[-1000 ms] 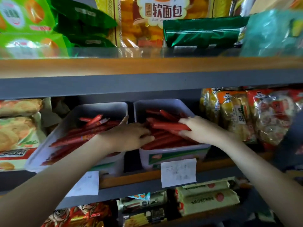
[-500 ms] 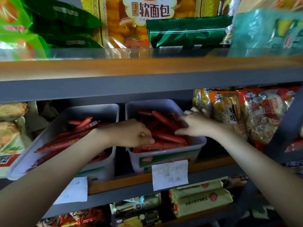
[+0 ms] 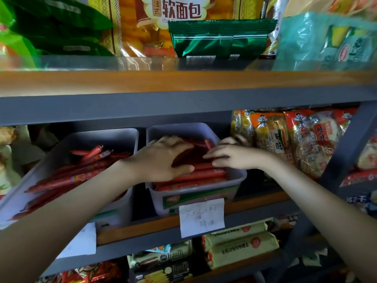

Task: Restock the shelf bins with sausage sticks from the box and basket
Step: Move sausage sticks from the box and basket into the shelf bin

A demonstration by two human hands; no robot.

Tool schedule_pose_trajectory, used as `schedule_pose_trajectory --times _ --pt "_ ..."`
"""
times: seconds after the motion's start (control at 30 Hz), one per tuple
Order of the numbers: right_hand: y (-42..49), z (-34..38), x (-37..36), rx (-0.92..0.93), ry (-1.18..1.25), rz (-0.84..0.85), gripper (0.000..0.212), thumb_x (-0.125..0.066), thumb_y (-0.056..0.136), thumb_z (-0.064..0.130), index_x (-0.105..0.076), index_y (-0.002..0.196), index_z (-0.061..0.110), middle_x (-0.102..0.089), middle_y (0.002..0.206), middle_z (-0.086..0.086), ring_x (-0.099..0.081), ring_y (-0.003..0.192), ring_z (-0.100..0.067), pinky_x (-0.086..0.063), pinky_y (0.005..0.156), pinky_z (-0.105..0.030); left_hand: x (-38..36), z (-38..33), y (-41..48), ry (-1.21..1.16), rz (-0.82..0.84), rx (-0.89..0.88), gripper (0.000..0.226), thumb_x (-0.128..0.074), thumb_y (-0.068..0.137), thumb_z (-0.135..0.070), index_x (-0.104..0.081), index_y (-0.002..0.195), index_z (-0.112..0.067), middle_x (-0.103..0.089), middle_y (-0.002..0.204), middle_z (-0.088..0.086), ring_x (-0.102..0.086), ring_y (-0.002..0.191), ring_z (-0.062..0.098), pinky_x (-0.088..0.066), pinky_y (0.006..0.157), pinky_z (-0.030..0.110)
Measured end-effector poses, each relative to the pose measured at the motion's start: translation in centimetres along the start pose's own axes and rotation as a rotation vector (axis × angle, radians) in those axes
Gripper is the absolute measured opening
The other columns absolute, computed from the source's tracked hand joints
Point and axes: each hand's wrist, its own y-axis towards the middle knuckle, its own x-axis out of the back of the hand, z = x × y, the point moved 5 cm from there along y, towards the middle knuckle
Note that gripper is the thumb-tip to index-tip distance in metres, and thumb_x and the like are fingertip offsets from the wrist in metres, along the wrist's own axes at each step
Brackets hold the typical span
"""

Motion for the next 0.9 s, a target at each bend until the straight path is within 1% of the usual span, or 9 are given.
schedule_pose_trajectory --times 0.07,0.13,0.27,0.43,0.53,0.6,0.7,0.8,0.9 --pt "-0.3 0.0 0.2 -0.091 -0.122 -0.097 0.040 -0.029 0.101 0.043 -0.041 0.138 0.040 -0.032 0.149 0.015 -0.014 0.141 -0.015 0.004 0.114 -0.051 -2.2 0.3 0.2 0.051 0.250 0.015 0.080 -0.019 0.083 -0.079 -0.002 0.150 -0.039 -0.001 0.159 -0.007 0.002 0.146 0.017 0.002 0.115 0.037" --pt "-0.6 0.3 -0.3 -0.134 -0.229 -0.113 0.043 -0.020 0.102 0.042 -0.034 0.143 0.039 -0.020 0.155 0.013 -0.008 0.142 -0.019 0.008 0.113 -0.053 -3.6 0.6 0.0 -0.051 0.393 0.046 0.087 -0.003 0.073 -0.085 0.006 0.148 -0.042 0.006 0.159 -0.007 0.014 0.145 0.017 0.008 0.116 0.040" --pt "-0.7 0.5 -1.1 -0.156 -0.175 0.011 0.044 -0.018 0.101 0.035 -0.037 0.140 0.042 -0.013 0.157 0.013 -0.003 0.142 -0.021 0.004 0.113 -0.053 -3.7 -0.3 -1.0 -0.136 0.427 0.054 0.097 0.002 0.061 -0.093 0.011 0.146 -0.046 0.013 0.158 -0.009 0.021 0.143 0.020 0.009 0.116 0.044" --pt "-0.9 1.1 -1.2 -0.193 -0.235 0.072 0.046 -0.027 0.097 0.027 -0.039 0.140 0.038 -0.009 0.158 0.009 0.002 0.142 -0.022 0.007 0.112 -0.053 -3.0 -2.7 -2.4 -0.060 0.360 0.038 0.091 -0.015 0.071 -0.083 0.013 0.147 -0.042 0.023 0.155 -0.008 0.031 0.138 0.013 0.019 0.112 0.038" --pt "-2.4 2.2 -0.2 -0.158 -0.087 -0.068 0.044 -0.033 0.099 0.034 -0.034 0.143 0.036 -0.010 0.157 0.011 -0.003 0.143 -0.019 -0.001 0.115 -0.047 -2.6 -2.8 -2.8 0.052 0.120 0.040 0.087 -0.027 0.079 -0.081 0.000 0.150 -0.039 0.010 0.159 -0.003 0.014 0.145 0.020 0.010 0.114 0.039" --pt "-4.5 3.3 0.5 -0.071 0.194 -0.153 0.049 -0.035 0.096 0.053 -0.034 0.143 0.039 -0.017 0.153 0.018 -0.010 0.141 -0.009 -0.008 0.114 -0.038 -2.3 -3.3 -3.3 0.124 -0.079 -0.006 0.078 -0.026 0.081 -0.073 -0.026 0.148 -0.033 -0.020 0.157 0.006 -0.018 0.144 0.026 -0.007 0.114 0.037" --pt "-7.4 4.7 -0.3 0.044 0.235 -0.117 0.061 -0.043 0.085 0.064 -0.034 0.141 0.044 -0.026 0.142 0.028 -0.020 0.133 0.005 -0.017 0.109 -0.026 -2.7 -4.3 -3.8 0.106 -0.267 -0.121 0.054 -0.037 0.083 -0.052 -0.067 0.118 -0.025 -0.064 0.123 0.007 -0.062 0.112 0.026 -0.044 0.098 0.043" --pt "-7.9 4.4 -1.4 0.111 0.060 -0.211 0.039 -0.054 0.093 0.038 -0.055 0.131 0.030 -0.055 0.131 0.011 -0.046 0.124 -0.007 -0.032 0.101 -0.021 -2.8 -4.8 -4.0 0.046 -0.327 -0.137 0.041 -0.040 0.085 -0.043 -0.073 0.104 -0.026 -0.071 0.106 -0.002 -0.067 0.099 0.019 -0.054 0.084 0.035" --pt "-8.1 4.7 -1.5 0.105 -0.002 -0.278 0.026 -0.052 0.095 0.031 -0.065 0.115 0.022 -0.065 0.105 0.002 -0.056 0.105 -0.016 -0.041 0.086 -0.030 -2.9 -4.8 -3.7 0.012 -0.306 -0.105 0.040 -0.037 0.087 -0.043 -0.071 0.103 -0.029 -0.071 0.097 -0.008 -0.068 0.089 0.016 -0.057 0.066 0.028"
